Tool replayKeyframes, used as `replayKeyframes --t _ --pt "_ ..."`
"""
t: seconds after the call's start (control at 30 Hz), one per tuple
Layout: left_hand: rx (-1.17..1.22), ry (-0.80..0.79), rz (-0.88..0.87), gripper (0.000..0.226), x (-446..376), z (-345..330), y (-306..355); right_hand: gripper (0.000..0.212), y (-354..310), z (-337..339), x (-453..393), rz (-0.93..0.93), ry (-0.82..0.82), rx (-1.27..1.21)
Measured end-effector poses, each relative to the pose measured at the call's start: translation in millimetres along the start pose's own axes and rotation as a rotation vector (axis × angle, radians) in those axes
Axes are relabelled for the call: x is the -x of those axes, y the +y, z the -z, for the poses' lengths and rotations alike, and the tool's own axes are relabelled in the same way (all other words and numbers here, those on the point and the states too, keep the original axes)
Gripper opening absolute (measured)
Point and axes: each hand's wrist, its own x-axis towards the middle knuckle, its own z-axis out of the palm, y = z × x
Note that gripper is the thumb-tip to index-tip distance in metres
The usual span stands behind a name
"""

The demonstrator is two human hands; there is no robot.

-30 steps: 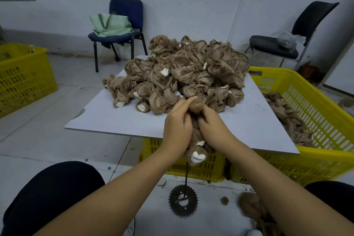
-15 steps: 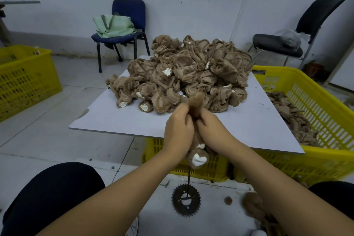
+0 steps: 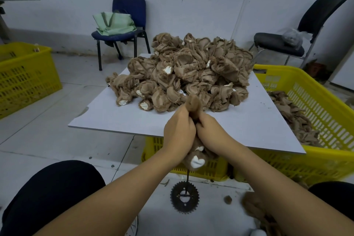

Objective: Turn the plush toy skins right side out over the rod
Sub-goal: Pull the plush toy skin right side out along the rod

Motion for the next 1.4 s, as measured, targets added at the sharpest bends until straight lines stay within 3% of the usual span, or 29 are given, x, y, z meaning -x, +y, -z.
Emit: replayKeyframes --t 0.1,0.17,0.23,0.33,0.47,0.7,0.87,1.03,1.2,1.27,1.4 --pt "-0.077 -0.022 -0.147 0.05 -9.2 10.7 11.6 0.038 -5.4 7.8 -4.2 0.058 0.049 -0.013" --pt "-0.195 -0.127 -0.093 0.04 -19.3 17.1 14.5 0.03 -2.6 3.9 -7.2 0.056 0.047 0.008" --pt "-0.268 -0.287 0.073 0.009 -23.3 21.0 12.5 0.018 5.1 -9.1 -4.6 0.004 -0.015 0.032" --pt "-0.356 -0.474 0.19 0.027 -23.0 20.7 7.5 0.018 12.7 -26.0 3.9 -0.07 -0.085 0.001" --pt "-0.391 -0.363 0.104 0.028 -29.0 25.4 10.8 0.032 7.1 -18.4 2.1 -0.029 -0.079 0.067" --pt "-0.401 -0.18 -0.107 0.034 -38.1 34.4 22.8 0.034 -8.9 -2.3 -5.3 0.019 -0.015 0.128" --pt "-0.262 -0.278 0.023 0.029 -49.9 36.6 15.9 0.034 -10.4 -10.5 -8.9 0.005 -0.023 0.137" --pt "-0.296 -0.483 0.136 0.028 -37.3 26.0 -1.5 0.015 -0.9 -19.3 3.2 -0.122 -0.181 0.238" --pt "0.078 -0.328 0.152 0.049 -41.3 21.9 0.3 0.017 -8.5 -11.9 2.2 -0.157 -0.184 0.283" --pt "0.276 -0.28 0.245 0.056 -44.9 20.6 6.1 0.03 -14.3 -10.1 2.5 -0.138 -0.142 0.318" --pt "0.528 -0.291 0.342 0.062 -52.2 15.8 15.8 0.038 -25.7 -6.1 4.4 -0.118 -0.105 0.345"
